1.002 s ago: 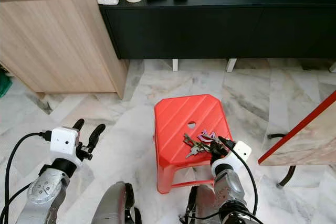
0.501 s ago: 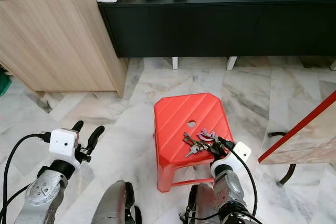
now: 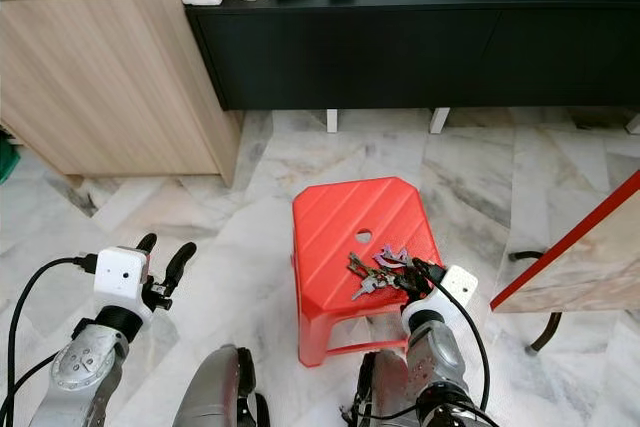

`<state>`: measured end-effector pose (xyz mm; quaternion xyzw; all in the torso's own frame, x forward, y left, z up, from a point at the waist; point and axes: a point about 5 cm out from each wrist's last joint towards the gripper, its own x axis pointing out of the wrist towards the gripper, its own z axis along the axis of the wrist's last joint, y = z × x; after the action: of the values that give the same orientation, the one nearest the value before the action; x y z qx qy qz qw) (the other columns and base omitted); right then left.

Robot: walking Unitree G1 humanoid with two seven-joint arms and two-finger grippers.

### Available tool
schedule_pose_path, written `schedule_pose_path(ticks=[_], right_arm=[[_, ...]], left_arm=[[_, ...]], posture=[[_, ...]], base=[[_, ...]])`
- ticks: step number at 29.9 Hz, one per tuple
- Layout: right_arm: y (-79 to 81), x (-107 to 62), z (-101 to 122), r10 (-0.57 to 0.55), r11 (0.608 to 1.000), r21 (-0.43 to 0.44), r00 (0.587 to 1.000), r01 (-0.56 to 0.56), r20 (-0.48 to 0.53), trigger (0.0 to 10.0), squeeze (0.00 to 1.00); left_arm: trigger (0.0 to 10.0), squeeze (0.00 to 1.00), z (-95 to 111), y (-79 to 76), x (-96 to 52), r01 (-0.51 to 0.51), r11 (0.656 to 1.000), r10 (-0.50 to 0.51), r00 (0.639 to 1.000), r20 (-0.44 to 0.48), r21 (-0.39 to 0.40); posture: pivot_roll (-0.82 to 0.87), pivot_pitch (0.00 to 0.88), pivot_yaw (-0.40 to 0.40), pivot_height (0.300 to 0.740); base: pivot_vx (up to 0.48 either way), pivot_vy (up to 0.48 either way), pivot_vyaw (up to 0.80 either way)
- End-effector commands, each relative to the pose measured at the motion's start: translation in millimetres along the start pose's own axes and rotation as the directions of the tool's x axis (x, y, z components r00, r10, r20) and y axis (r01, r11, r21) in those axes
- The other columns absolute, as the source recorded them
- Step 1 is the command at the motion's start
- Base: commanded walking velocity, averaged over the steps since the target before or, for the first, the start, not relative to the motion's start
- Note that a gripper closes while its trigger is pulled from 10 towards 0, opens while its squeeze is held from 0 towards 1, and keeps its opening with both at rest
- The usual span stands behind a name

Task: Hang keys on a hook

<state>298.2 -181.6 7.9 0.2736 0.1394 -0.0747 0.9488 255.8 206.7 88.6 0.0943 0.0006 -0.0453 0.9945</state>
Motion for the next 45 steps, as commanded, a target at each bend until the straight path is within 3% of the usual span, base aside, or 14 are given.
schedule_pose_path(ticks=[1, 6, 7, 8, 9, 11, 14, 18, 23, 25, 27, 30, 32, 45], right_arm=[[-1.3, 0.1, 9, 0.014, 1.0, -0.001, 0.998, -0.014, 0.057, 0.0, 0.0], [-0.3, 0.1, 26, 0.066, 0.996, -0.068, 0.987, -0.056, 0.148, 0.0, 0.0], [1.5, 0.1, 30, 0.083, 0.993, -0.095, 0.983, -0.068, 0.166, 6.4, 0.0], [1.5, 0.1, 30, 0.083, 0.993, -0.095, 0.983, -0.068, 0.166, 6.4, 0.0], [5.3, -0.3, 35, 0.114, 0.987, -0.137, 0.976, -0.089, 0.187, 10.0, 0.0], [8.5, -0.9, 37, 0.14, 0.98, -0.168, 0.97, -0.107, 0.196, 10.0, 0.0], [12.6, -2.4, 42, 0.178, 0.967, -0.219, 0.961, -0.131, 0.211, 10.0, 0.0], [16.0, -8.6, 45, 0.221, 0.941, -0.304, 0.95, -0.148, 0.222, 10.0, 0.0], [24.7, -17.2, 40, 0.266, 0.914, -0.363, 0.941, -0.178, 0.208, 10.0, 0.0], [25.1, -18.0, 40, 0.266, 0.915, -0.363, 0.941, -0.179, 0.208, 10.0, 0.0], [23.7, -20.5, 36, 0.257, 0.92, -0.352, 0.944, -0.174, 0.205, 10.0, 0.0], [23.5, -23.1, 35, 0.248, 0.921, -0.353, 0.946, -0.165, 0.207, 10.0, 0.0], [23.8, -25.5, 36, 0.233, 0.923, -0.355, 0.949, -0.147, 0.213, 10.0, 0.0], [10.0, -28.2, 44, 0.188, 0.917, -0.389, 0.959, -0.094, 0.212, 10.0, 0.0]], left_arm=[[10.0, 0.0, -11, 6.8, -3.7, -0.031, 0.999, 0.032, 0.999, -0.036, 0.005], [10.0, 0.0, -27, 15.0, -6.2, -0.096, 0.995, 0.095, 0.992, -0.082, -0.009], [10.0, 0.0, -32, 17.7, -7.0, -0.119, 0.993, 0.117, 0.988, -0.096, -0.017], [10.0, 0.0, -32, 17.7, -7.0, -0.119, 0.993, 0.117, 0.988, -0.096, -0.017], [10.0, 0.0, -39, 21.8, -9.0, -0.153, 0.988, 0.148, 0.982, -0.118, -0.03], [10.0, 0.0, -45, 24.8, -10.9, -0.18, 0.983, 0.173, 0.975, -0.139, -0.039], [10.0, 0.0, -71, 30.5, -18.7, -0.247, 0.966, 0.222, 0.942, -0.251, -0.072], [10.0, 0.0, -113, 30.3, -42.6, -0.324, 0.939, 0.24, 0.858, -0.453, -0.115], [10.0, 0.0, -140, 21.3, -66.5, -0.339, 0.936, 0.221, 0.777, -0.589, -0.096], [10.0, 0.0, -143, 20.0, -69.7, -0.341, 0.935, 0.218, 0.765, -0.606, -0.093], [10.0, 0.0, -154, 16.9, -82.2, -0.366, 0.926, 0.218, 0.714, -0.666, -0.089], [10.0, 0.0, -160, 15.2, -90.8, -0.376, 0.923, 0.215, 0.683, -0.698, -0.083], [10.0, 0.0, -168, 13.0, -105.8, -0.367, 0.928, 0.204, 0.64, -0.741, -0.062], [10.0, 0.0, -170, 16.1, -109.7, -0.401, 0.913, 0.221, 0.634, -0.741, -0.071]], posture=[[0.07, 0.109, -0.015, 0.631], [0.06, 0.049, -0.025, 0.631], [0.05, 0.034, -0.029, 0.631], [0.05, 0.034, -0.029, 0.631], [0.05, 0.014, -0.035, 0.631], [0.05, 0.008, -0.037, 0.631], [0.05, 0.0, -0.044, 0.631], [0.03, 0.0, -0.041, 0.631], [0.02, 0.0, -0.034, 0.631], [0.02, 0.0, -0.033, 0.631], [0.02, 0.0, -0.026, 0.631], [0.02, 0.0, -0.02, 0.636], [0.01, 0.0, -0.014, 0.65], [0.02, 0.0, -0.009, 0.733]], base=[[0.0, 0.0, 0.0], [0.0, 0.0, 0.0], [0.0, 0.0, 0.0], [0.0, 0.0, 0.0], [0.0, 0.0, 0.0], [0.0, 0.0, 0.0], [0.0, 0.0, 0.0], [0.0, 0.0, 0.0], [0.0, 0.0, 0.0], [0.0, 0.0, 0.0], [0.0, 0.0, 0.0], [0.0, 0.0, 0.0], [0.0, 0.0, 0.0], [0.0, 0.0, 0.0]])
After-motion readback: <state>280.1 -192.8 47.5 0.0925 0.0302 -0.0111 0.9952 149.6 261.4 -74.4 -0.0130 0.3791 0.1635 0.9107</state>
